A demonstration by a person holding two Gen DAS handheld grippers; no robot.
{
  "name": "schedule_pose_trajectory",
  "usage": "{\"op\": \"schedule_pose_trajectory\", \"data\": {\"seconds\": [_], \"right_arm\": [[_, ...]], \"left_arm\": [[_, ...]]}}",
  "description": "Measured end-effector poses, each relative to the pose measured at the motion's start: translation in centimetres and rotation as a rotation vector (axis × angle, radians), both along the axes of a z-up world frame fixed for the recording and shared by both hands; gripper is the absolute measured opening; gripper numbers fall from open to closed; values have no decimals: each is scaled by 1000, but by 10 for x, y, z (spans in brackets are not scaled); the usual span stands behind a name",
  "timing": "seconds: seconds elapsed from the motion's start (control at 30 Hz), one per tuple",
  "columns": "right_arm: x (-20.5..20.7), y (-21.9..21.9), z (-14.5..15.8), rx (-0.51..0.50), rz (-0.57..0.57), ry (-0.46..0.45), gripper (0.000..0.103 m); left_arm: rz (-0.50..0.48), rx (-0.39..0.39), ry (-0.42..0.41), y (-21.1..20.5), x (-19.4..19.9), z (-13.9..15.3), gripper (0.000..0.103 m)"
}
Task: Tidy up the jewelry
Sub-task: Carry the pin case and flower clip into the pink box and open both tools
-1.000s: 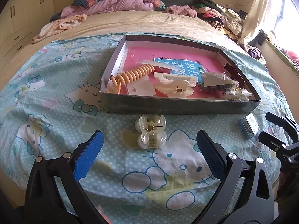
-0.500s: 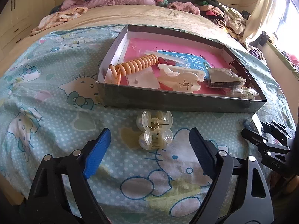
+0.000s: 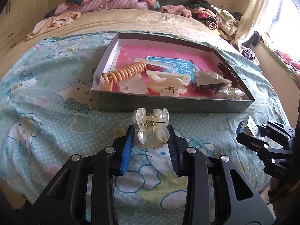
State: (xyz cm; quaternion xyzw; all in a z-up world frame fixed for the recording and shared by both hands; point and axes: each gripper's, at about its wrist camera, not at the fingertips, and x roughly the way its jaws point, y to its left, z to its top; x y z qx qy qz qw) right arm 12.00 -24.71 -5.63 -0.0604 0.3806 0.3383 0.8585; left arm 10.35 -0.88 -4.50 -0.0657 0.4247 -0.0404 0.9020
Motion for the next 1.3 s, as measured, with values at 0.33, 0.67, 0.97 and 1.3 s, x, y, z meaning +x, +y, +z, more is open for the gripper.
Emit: {"op": "schedule_pose_trajectory", "data": {"seconds": [0.33,0.67,0.97,1.3], "right_arm": [[-4,3,26,26,17,-51,31],[2,7,44,37,24,-100,31],[13,11,56,41,22,-139,31],[27,16,65,44,15,-169,31]], "left_arm": [[-13,-12,-69,-2,-11,27,27],[-16,-29,-119,-1,-10,44,27],[-24,-33,-129,-3,0,47,27],[-25,-26,-139,-4,14,52,27]]}}
